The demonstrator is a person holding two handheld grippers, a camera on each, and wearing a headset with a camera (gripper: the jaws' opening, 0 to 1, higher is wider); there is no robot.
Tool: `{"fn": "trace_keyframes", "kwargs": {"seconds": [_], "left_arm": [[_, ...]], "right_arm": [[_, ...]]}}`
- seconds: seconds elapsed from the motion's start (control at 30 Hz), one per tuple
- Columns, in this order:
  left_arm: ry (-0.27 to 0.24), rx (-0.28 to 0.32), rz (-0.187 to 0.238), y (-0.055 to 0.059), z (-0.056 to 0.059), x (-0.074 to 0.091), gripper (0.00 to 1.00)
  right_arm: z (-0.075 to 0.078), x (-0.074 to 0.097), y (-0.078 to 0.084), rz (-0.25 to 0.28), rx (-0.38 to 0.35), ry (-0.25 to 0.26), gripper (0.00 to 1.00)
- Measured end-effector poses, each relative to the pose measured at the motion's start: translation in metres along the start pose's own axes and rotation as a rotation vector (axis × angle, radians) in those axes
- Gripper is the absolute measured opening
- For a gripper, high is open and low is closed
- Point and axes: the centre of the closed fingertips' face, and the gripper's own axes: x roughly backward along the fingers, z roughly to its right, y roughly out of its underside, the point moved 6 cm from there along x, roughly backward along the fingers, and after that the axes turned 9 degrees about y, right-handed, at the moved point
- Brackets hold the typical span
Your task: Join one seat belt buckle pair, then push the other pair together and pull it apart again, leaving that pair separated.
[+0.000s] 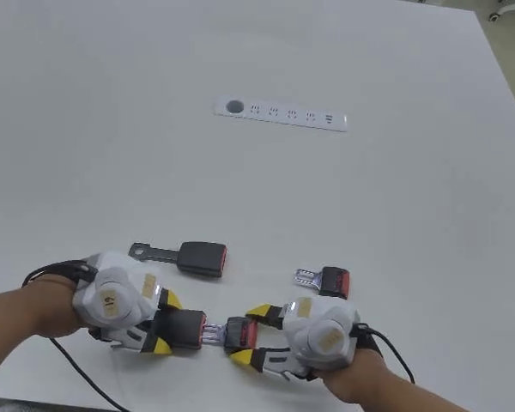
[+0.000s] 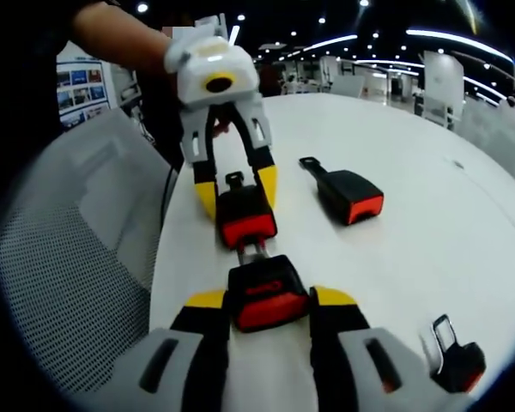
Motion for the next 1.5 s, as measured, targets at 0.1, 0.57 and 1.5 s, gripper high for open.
{"fn": "trace_keyframes", "kwargs": {"seconds": [0.1,0.57,1.5], "left_arm": [[0.004,-0.020,-0.015,0.001,0.000,0.000,0.35],[-0.004,-0.014,-0.036,-0.001,-0.001,-0.001,0.35],[0.004,-0.020,-0.054,-0.002,-0.001,-0.001,0.34]], "right_arm": [[-0.001,-0.001,-0.002,-0.010,0.013,-0.010,0.36],[-0.002,-0.003,-0.003,-0.036,-0.005,-0.004,0.36],[-0.014,-0.014,-0.018,-0.047,-0.010,0.031,0.36]]}}
